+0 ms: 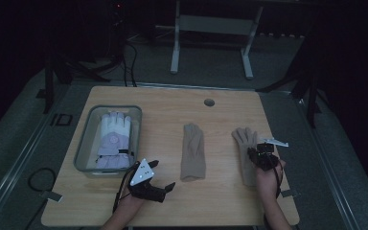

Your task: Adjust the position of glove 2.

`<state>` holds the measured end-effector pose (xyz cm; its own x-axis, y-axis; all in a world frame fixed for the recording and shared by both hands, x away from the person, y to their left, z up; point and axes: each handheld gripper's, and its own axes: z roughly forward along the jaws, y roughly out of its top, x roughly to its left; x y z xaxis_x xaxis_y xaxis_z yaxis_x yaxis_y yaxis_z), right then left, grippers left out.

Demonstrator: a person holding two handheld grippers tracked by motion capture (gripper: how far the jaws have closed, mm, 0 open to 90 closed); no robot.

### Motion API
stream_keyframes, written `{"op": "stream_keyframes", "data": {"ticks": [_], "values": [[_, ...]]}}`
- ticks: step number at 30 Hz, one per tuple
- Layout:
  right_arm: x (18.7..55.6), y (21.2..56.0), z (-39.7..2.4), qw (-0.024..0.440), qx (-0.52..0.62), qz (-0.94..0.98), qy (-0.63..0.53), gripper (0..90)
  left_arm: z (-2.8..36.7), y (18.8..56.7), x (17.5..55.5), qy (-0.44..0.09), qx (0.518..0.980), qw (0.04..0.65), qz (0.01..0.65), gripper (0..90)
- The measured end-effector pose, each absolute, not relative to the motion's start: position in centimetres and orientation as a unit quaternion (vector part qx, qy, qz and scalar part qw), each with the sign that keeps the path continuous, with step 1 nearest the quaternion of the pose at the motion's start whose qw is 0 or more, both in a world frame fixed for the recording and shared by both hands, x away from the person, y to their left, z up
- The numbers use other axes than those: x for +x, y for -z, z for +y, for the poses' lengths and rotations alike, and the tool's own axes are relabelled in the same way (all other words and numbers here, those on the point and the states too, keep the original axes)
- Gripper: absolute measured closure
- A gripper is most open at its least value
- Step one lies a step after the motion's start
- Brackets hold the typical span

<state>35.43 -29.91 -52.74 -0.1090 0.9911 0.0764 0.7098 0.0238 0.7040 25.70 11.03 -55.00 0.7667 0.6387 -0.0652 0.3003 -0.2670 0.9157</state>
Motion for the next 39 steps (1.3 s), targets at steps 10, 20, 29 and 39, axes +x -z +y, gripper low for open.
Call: {"op": "stream_keyframes", "data": {"ticks": [10,20,29,39], "values": [[35.9,53.9,-30.3,0.23,0.605,0.702,-0.295,59.9,10.9,55.4,25.9,-0.156,0.785,0.519,0.301,1.8],[35.9,52.3,-32.0,0.204,0.541,0.753,-0.314,51.2,10.9,55.5,25.9,-0.151,0.784,0.519,0.304,1.8],[35.6,51.3,-33.9,0.195,0.493,0.774,-0.347,49.0,10.9,55.7,26.0,-0.149,0.786,0.518,0.302,1.8],[35.6,52.9,-34.1,0.187,0.48,0.785,-0.343,49.9,10.9,55.6,25.9,-0.152,0.786,0.519,0.301,1.8]]}}
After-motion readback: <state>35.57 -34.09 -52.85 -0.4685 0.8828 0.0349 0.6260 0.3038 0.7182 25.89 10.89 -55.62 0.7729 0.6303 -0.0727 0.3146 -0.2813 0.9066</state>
